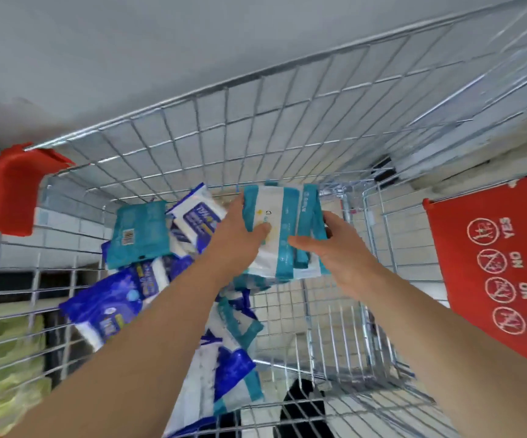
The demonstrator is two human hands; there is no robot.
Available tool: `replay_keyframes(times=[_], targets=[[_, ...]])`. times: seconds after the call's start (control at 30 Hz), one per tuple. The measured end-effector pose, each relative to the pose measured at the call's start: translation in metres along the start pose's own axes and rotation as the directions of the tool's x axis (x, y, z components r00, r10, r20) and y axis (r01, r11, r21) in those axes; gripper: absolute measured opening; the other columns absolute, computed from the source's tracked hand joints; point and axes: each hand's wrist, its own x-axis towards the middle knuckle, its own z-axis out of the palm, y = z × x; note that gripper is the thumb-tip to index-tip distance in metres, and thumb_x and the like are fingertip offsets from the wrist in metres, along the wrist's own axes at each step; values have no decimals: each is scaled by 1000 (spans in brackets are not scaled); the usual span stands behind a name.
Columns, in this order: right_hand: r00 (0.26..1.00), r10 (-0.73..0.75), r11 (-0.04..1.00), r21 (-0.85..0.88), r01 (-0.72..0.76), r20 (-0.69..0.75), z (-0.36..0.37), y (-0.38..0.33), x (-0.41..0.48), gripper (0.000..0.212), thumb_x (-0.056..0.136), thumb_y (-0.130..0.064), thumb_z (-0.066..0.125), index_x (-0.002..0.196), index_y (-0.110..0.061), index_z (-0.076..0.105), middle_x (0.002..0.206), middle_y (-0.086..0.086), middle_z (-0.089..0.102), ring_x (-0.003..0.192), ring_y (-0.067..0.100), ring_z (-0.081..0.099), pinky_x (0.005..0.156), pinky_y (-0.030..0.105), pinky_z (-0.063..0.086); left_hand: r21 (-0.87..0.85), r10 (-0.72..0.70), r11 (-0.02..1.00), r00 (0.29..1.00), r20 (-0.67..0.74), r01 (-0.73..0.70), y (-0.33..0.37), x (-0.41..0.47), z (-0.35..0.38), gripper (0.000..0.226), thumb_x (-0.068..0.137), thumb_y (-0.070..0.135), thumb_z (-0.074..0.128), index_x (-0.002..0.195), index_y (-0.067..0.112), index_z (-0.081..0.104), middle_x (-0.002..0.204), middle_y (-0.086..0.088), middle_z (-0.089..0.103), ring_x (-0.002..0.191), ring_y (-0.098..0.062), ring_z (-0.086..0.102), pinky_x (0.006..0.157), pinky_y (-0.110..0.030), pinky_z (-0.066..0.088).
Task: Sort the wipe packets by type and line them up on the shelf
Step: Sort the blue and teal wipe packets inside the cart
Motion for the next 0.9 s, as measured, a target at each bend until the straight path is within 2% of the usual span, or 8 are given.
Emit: replay_keyframes(times=[0.07, 0.23, 0.33, 0.43, 0.5, 0.63, 0.73, 0.9], targets=[[996, 20, 997, 81, -13, -82, -24, 8, 10, 47, 72, -5, 79, 114, -14, 61, 103, 3, 72, 89, 15, 70, 65, 22, 53, -18, -27, 999, 1000, -3, 26, 6, 11, 26, 39, 92, 8, 58, 128, 16, 44, 108, 2, 63, 92, -13, 60, 71, -20, 49], [979, 46, 988, 153, -16, -197, -71, 32, 45, 47, 72, 1, 78, 112, -12, 57, 108, 9, 68, 93, 21, 68, 77, 33, 56, 92, -36, 995, 999, 32, 33, 8, 48, 86, 25, 88, 11, 63, 113, 9, 61, 99, -3, 68, 89, -20, 64, 76, -28, 52], [977, 19, 997, 78, -2, -214, -87, 40, 68, 52, 72, 6, 74, 118, -7, 53, 106, 8, 67, 85, 14, 66, 62, 18, 52, 140, -36, 990, 999, 22, 32, 3, 69, 112, 20, 89, 11, 62, 108, 15, 60, 91, 4, 65, 76, -10, 60, 57, -8, 43], [981, -14, 999, 36, 21, -192, -96, 48, 87, 45, 76, 10, 67, 114, -10, 51, 94, 2, 63, 75, 5, 61, 50, 8, 45, 114, -41, 993, 999, -27, 43, -3, 89, 132, 28, 87, 9, 65, 113, 15, 56, 104, -3, 66, 83, -15, 60, 67, -18, 45], [976, -67, 997, -48, 58, -205, -100, 53, 98, 38, 77, 8, 64, 107, -13, 53, 90, 0, 63, 75, 8, 61, 56, 11, 46, 156, -38, 986, 995, -90, 52, -7, 100, 141, 37, 86, 10, 67, 121, 13, 54, 105, -3, 64, 86, -15, 57, 73, -23, 43], [947, -285, 926, -298, 232, -150, -104, 54, 104, 32, 78, 6, 56, 104, -13, 55, 93, -3, 60, 85, 10, 57, 71, 17, 45, 349, 27, 937, 989, -145, 26, -7, 104, 149, 36, 90, 17, 63, 124, 12, 52, 106, 1, 60, 88, -17, 54, 64, -9, 37], [903, -425, 718, -628, 299, -55, -103, 52, 94, 39, 83, -2, 58, 121, -9, 52, 121, 5, 53, 118, 22, 46, 98, 28, 35, 634, 126, 773, 986, -107, -30, -2, 91, 141, 33, 94, 23, 53, 125, 14, 53, 123, -7, 56, 108, -27, 54, 82, -31, 42], [895, -438, 496, -805, 325, 91, -74, 28, 63, 45, 96, -22, 51, 138, -8, 44, 145, 7, 44, 133, 22, 39, 106, 24, 24, 918, 305, 386, 952, -38, -87, 12, 40, 87, 30, 96, 29, 45, 122, 18, 54, 120, -4, 57, 111, -28, 51, 87, -37, 40]])
